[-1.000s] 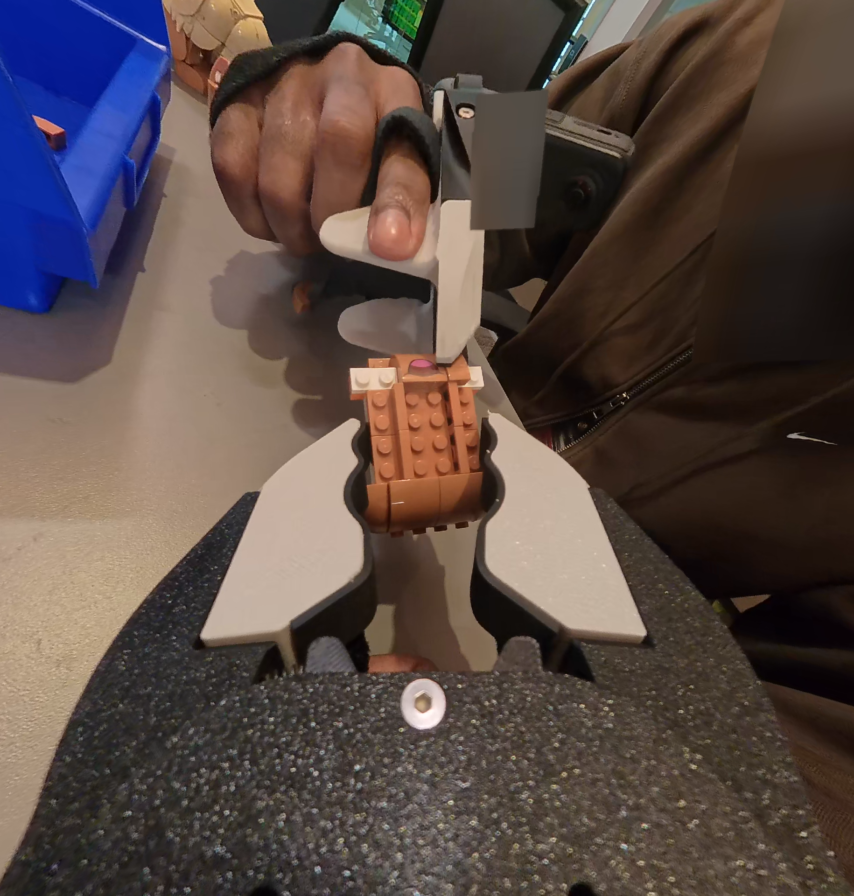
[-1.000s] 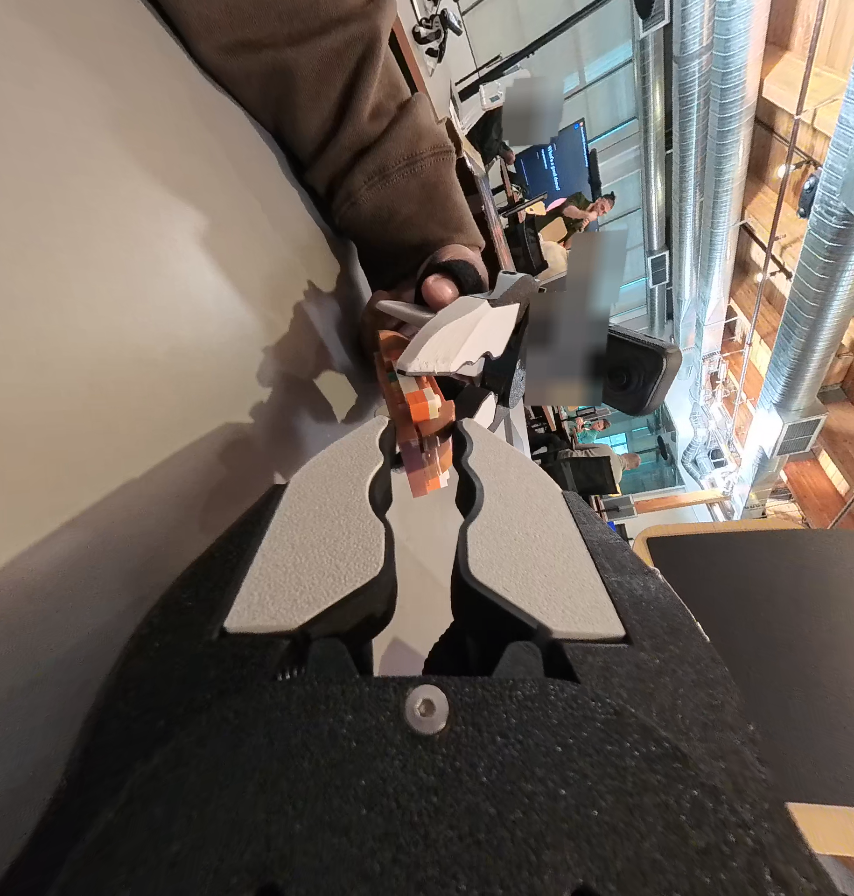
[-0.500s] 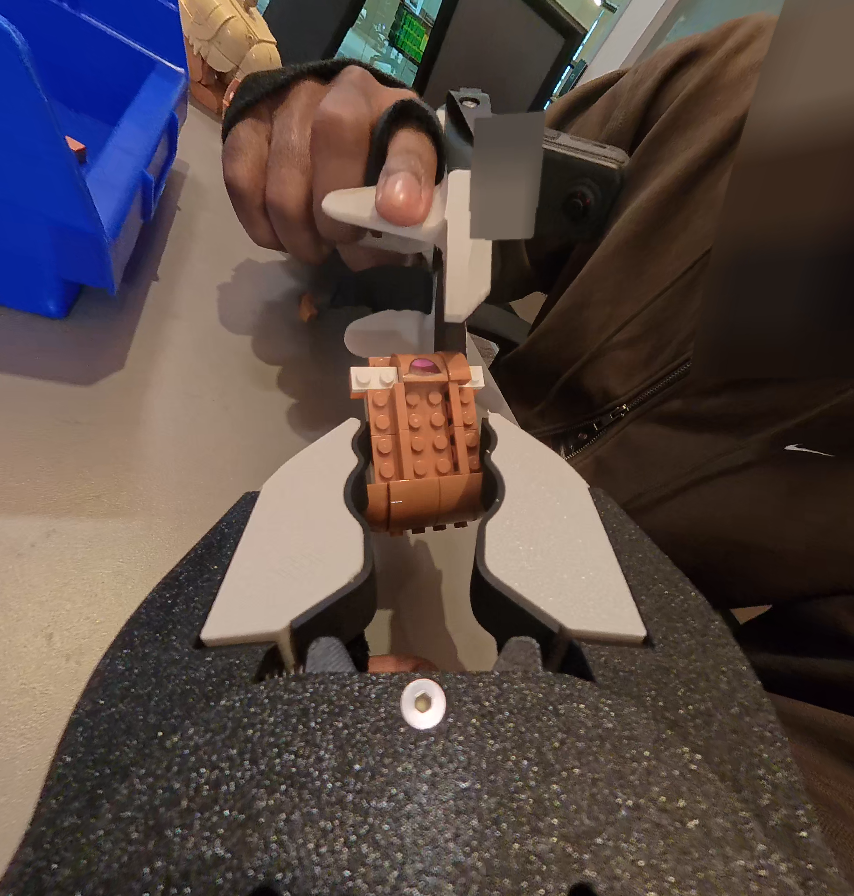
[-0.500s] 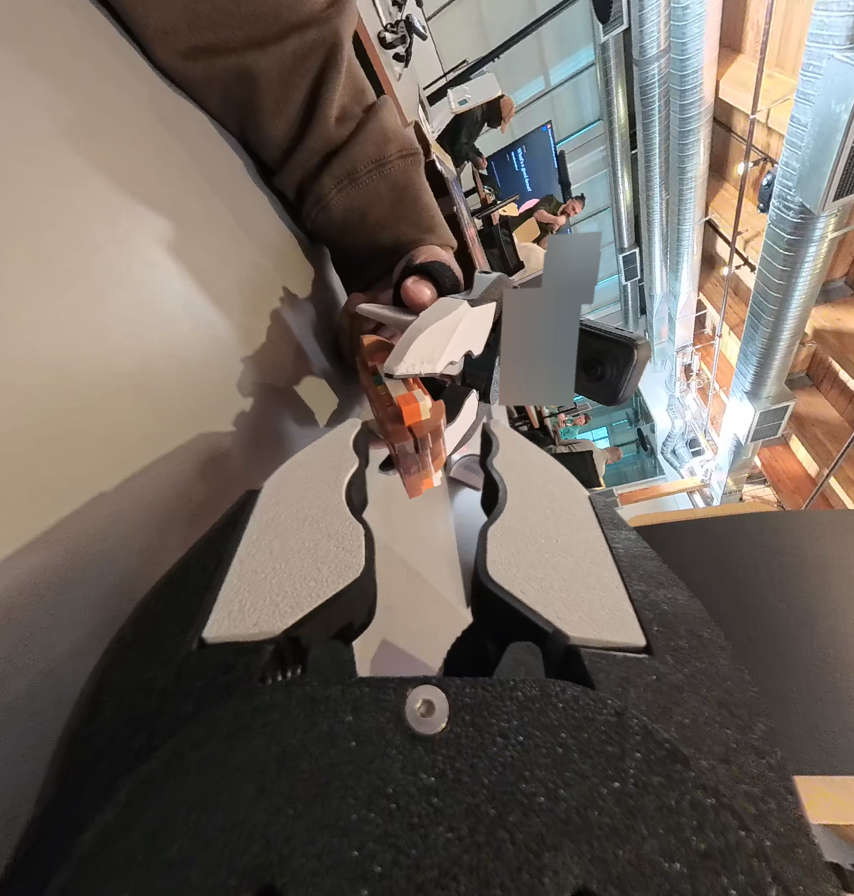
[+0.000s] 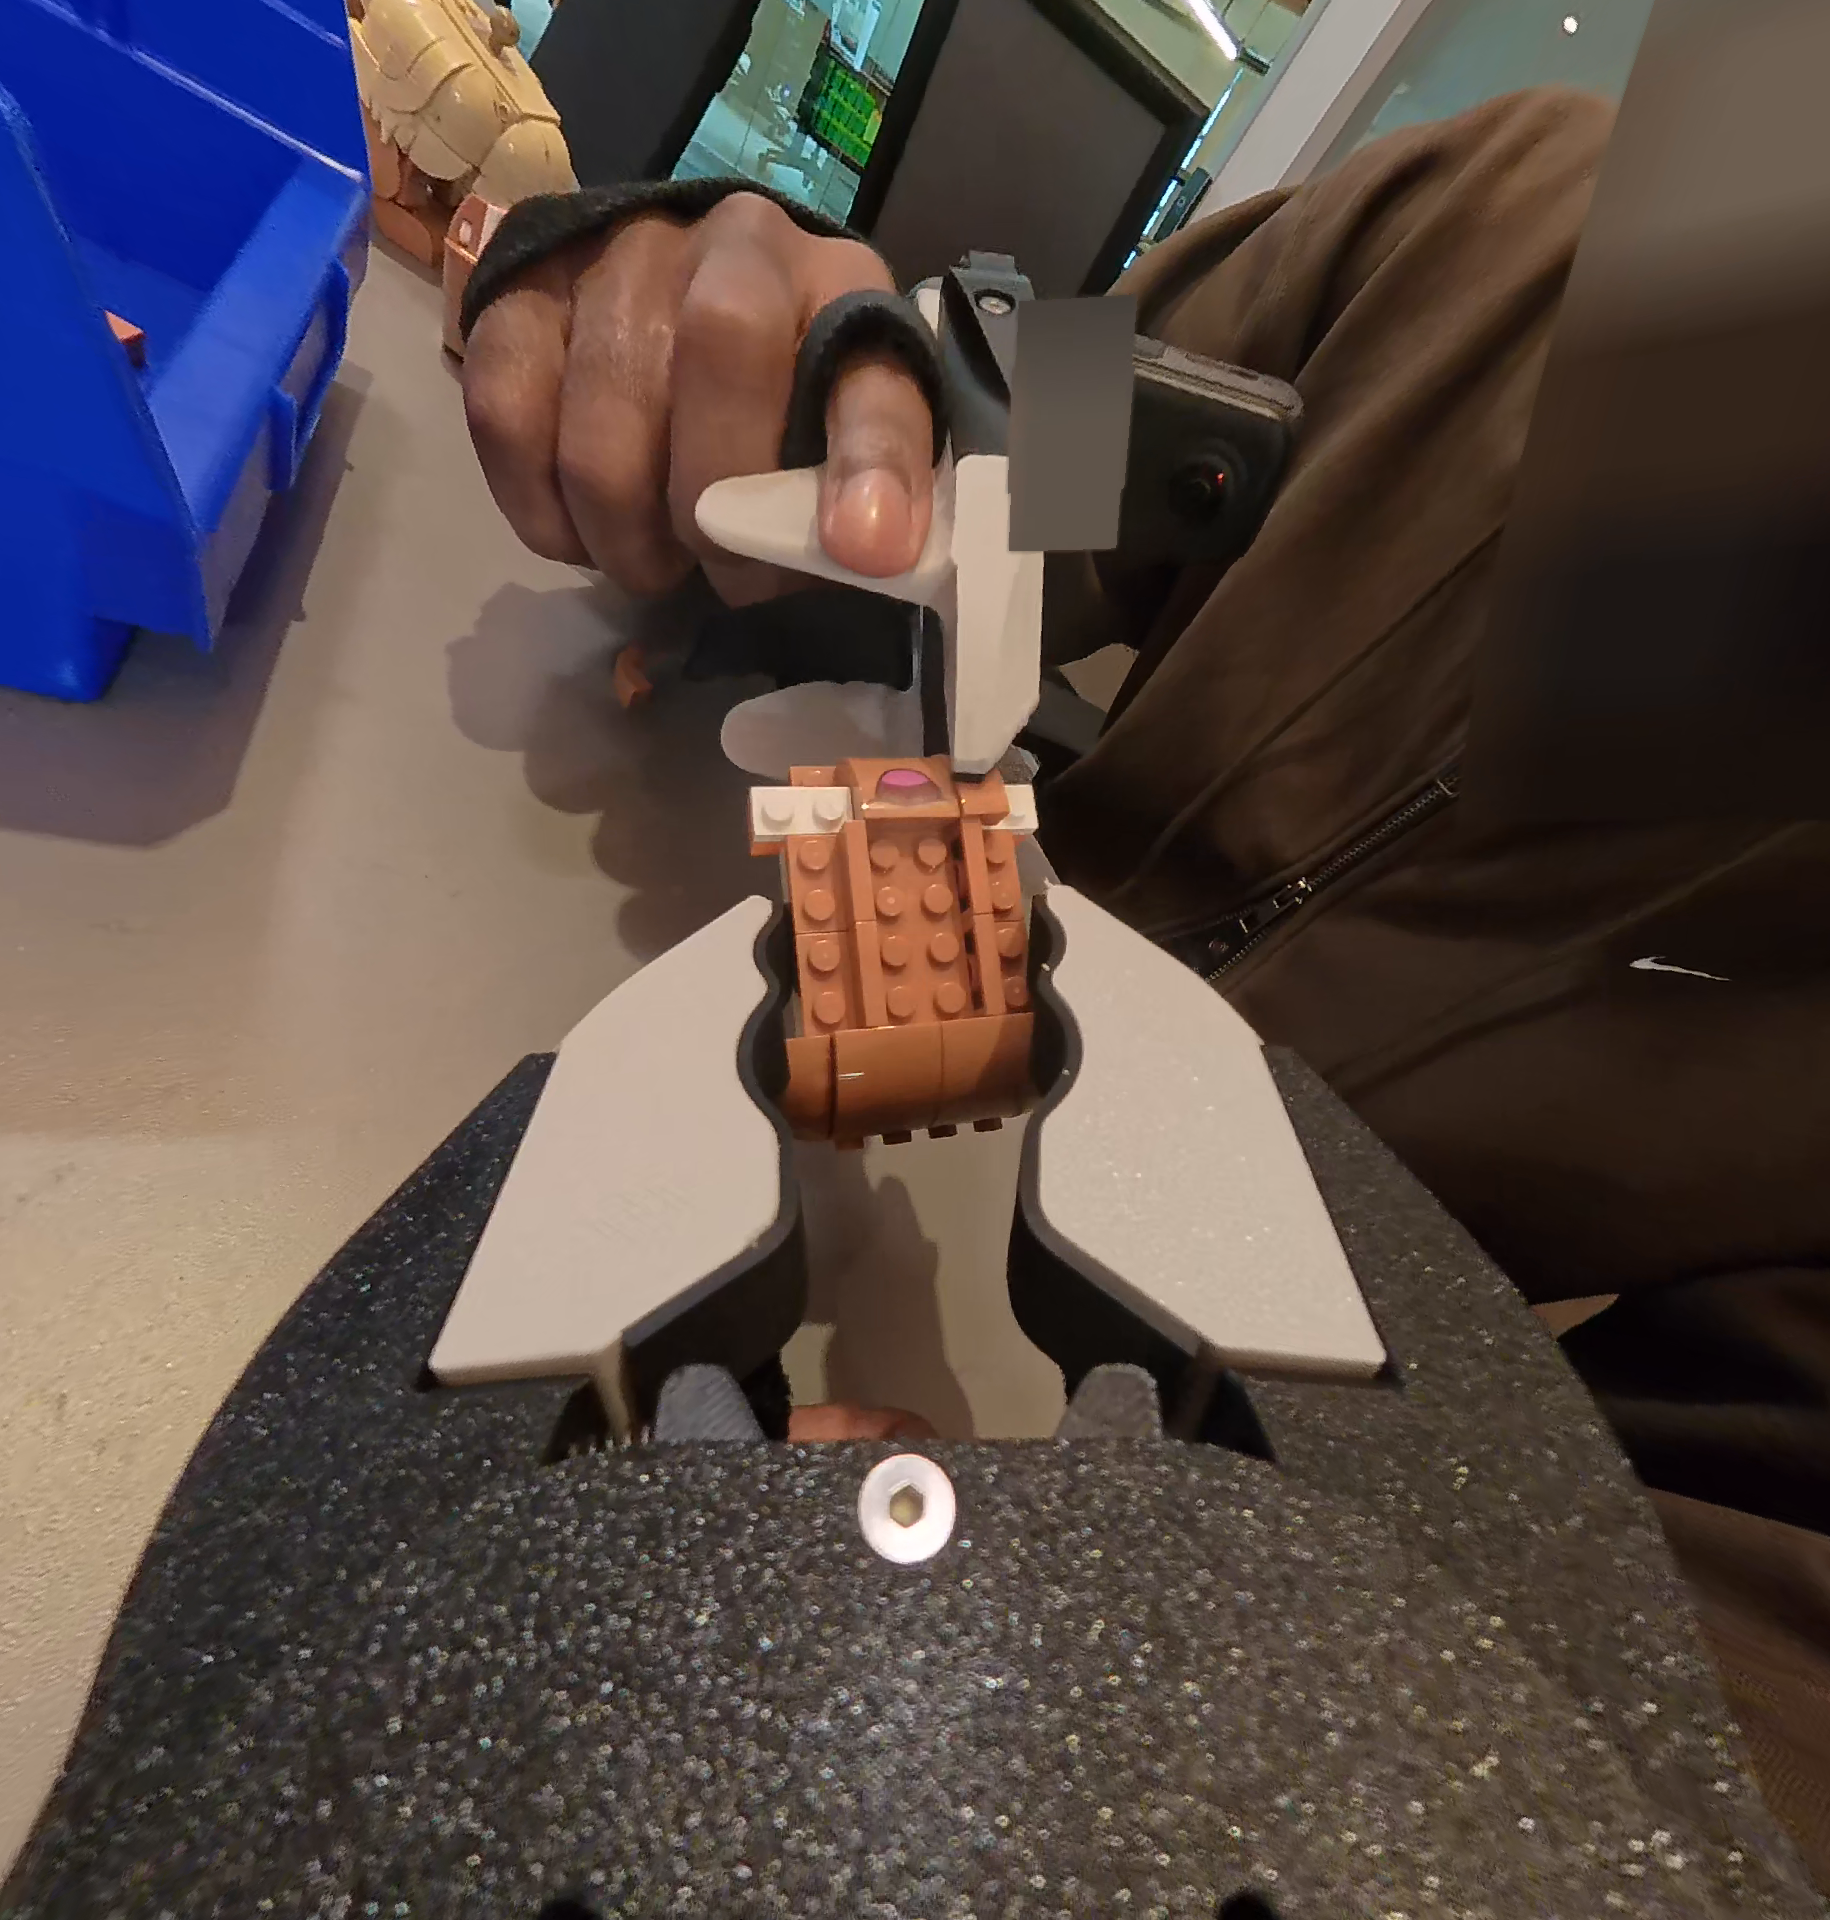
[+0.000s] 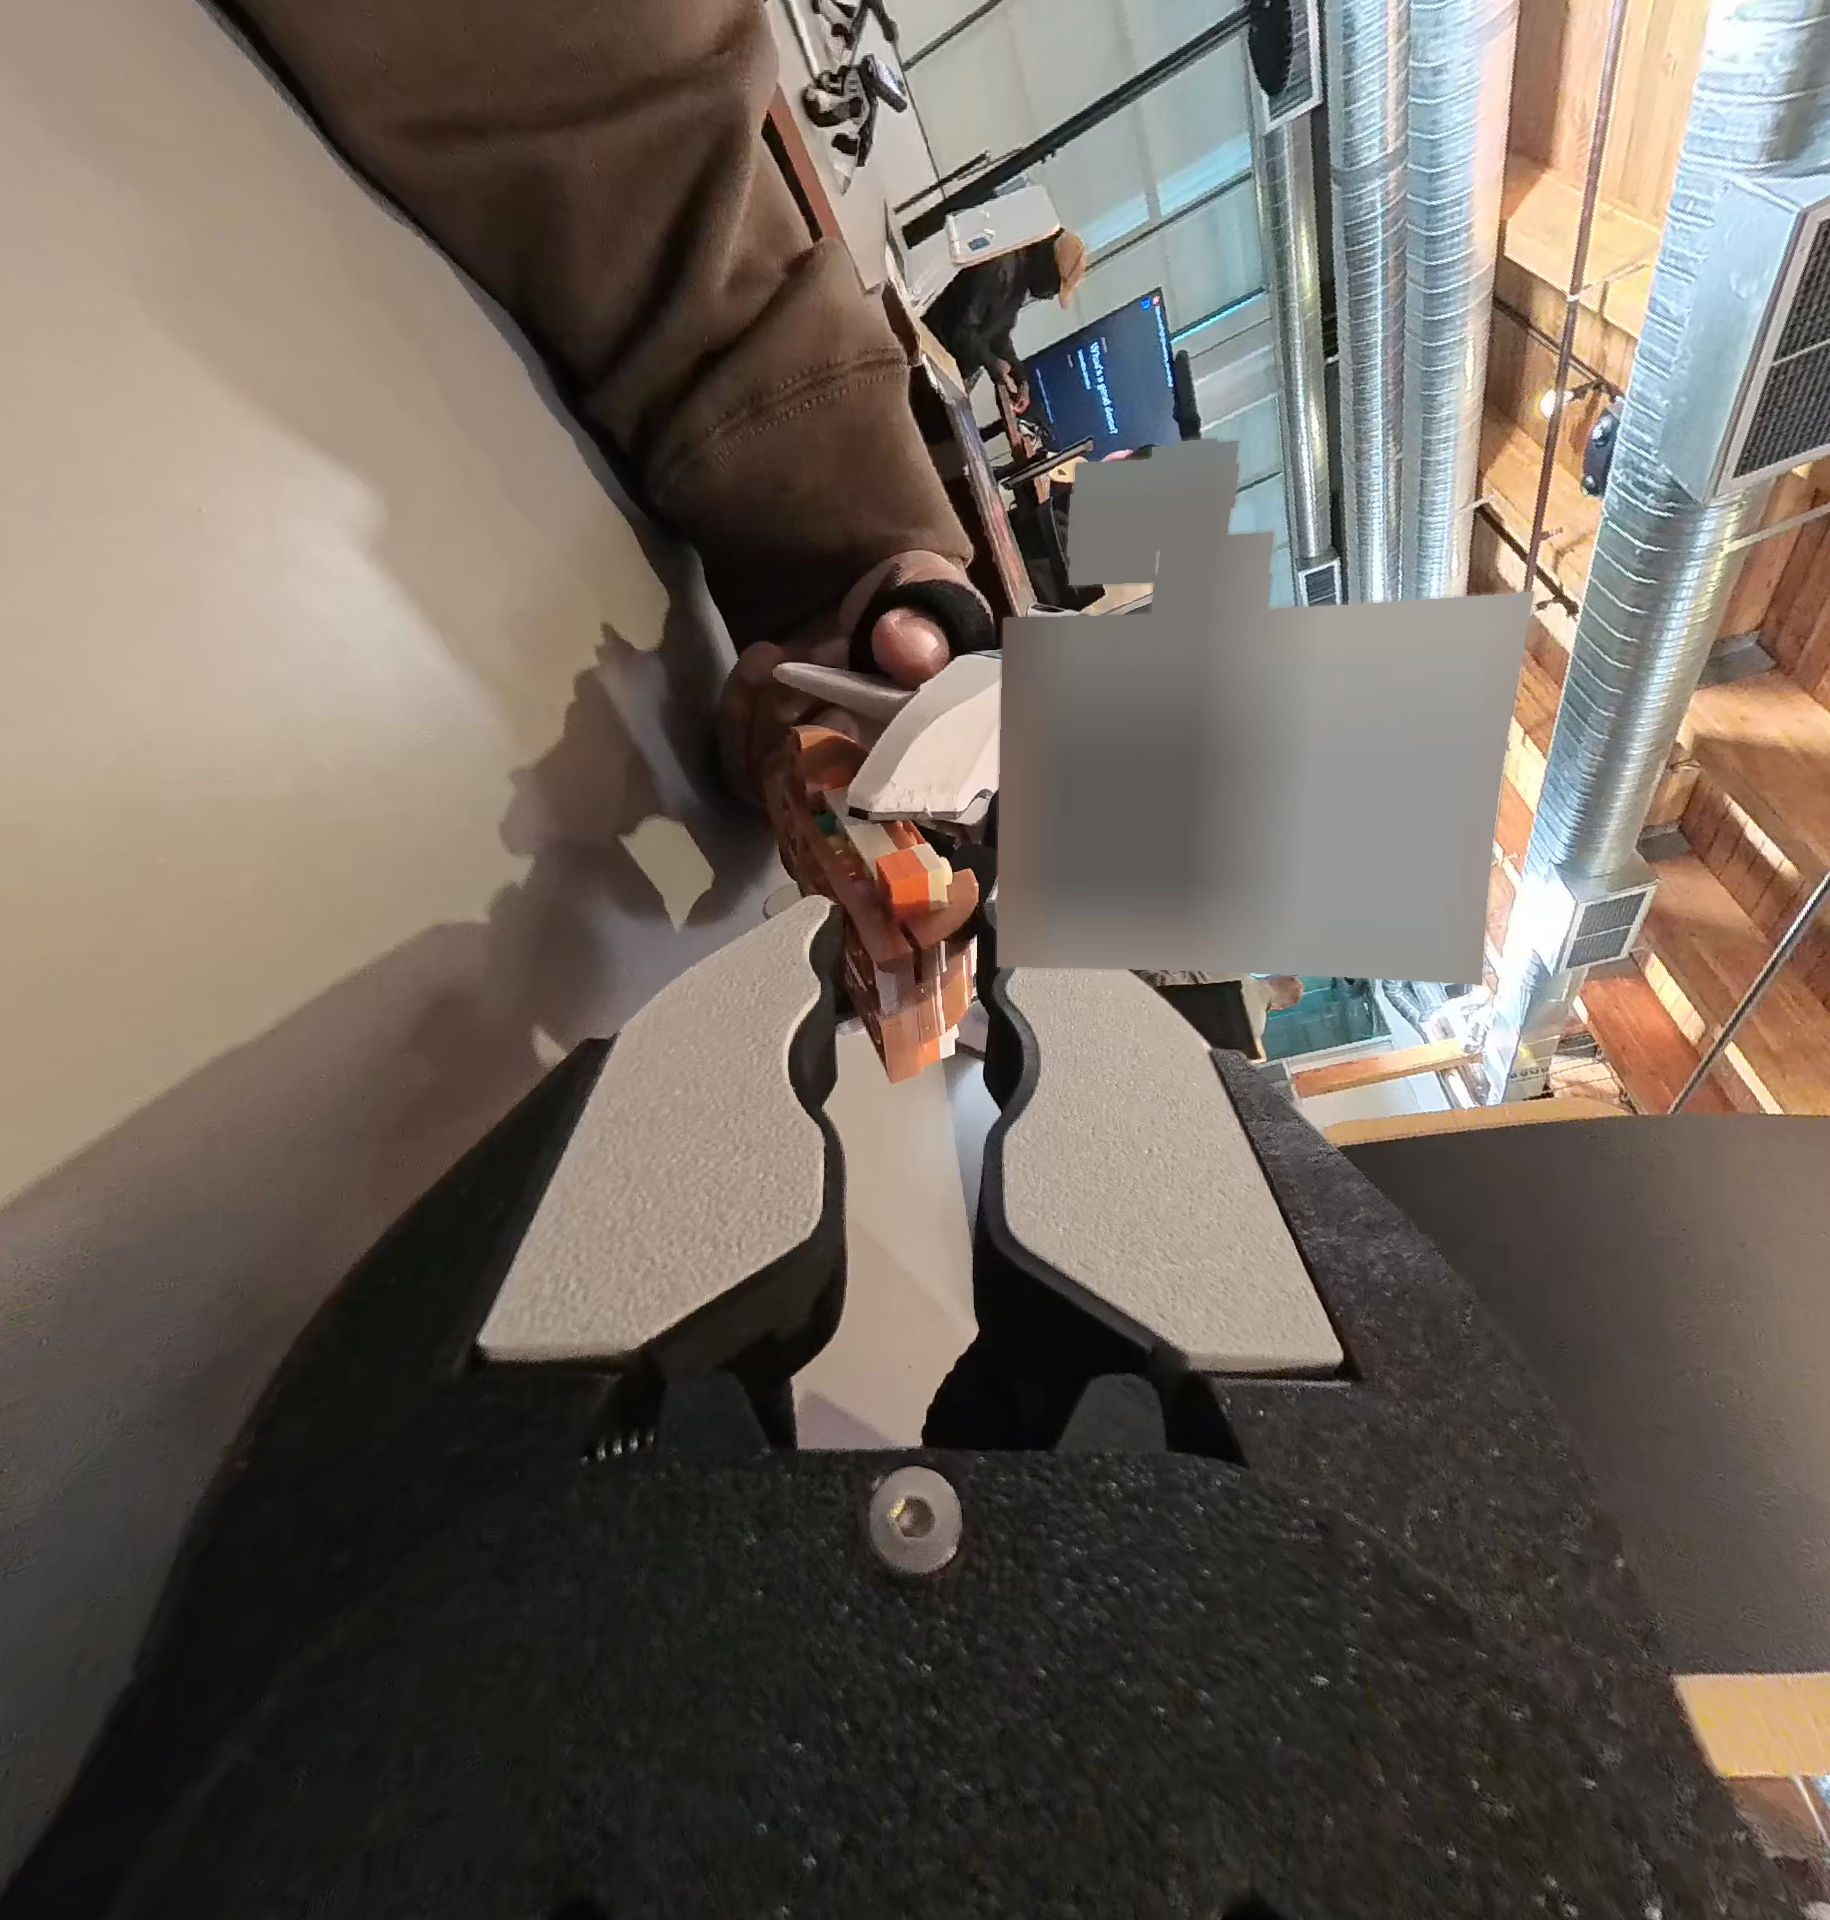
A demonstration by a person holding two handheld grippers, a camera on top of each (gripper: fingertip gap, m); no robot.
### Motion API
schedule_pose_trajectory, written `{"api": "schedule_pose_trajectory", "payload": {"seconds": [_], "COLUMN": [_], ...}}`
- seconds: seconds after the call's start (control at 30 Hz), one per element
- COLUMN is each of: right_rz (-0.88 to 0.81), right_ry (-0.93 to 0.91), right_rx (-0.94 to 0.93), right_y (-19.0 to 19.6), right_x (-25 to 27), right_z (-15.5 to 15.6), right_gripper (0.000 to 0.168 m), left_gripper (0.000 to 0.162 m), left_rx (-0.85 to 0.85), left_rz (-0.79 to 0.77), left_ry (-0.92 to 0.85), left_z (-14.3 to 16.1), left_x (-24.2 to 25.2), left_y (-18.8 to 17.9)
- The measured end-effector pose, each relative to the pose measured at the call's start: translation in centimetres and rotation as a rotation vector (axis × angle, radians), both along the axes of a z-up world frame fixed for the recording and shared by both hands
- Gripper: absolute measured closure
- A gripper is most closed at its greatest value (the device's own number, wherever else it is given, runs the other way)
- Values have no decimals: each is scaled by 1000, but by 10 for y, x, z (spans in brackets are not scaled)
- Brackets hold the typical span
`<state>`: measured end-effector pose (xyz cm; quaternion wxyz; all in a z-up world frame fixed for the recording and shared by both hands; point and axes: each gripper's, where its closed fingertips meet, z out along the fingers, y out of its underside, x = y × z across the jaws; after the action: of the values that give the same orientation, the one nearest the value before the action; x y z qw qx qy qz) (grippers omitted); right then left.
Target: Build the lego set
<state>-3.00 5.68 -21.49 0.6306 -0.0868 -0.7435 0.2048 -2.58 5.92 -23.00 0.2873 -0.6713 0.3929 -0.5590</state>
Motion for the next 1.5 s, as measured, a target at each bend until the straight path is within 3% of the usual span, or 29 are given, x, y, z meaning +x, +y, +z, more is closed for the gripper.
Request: {"api": "schedule_pose_trajectory", "payload": {"seconds": [1.5], "right_rz": [-13], "right_ry": [-11], "right_rx": [-16], "right_y": [0], "right_x": [1], "right_z": [7], "right_gripper": [146], "left_gripper": [118], "left_rx": [-23], "left_rz": [-8], "left_ry": [-52], "left_z": [7], "left_x": [2], "left_y": [0]}}
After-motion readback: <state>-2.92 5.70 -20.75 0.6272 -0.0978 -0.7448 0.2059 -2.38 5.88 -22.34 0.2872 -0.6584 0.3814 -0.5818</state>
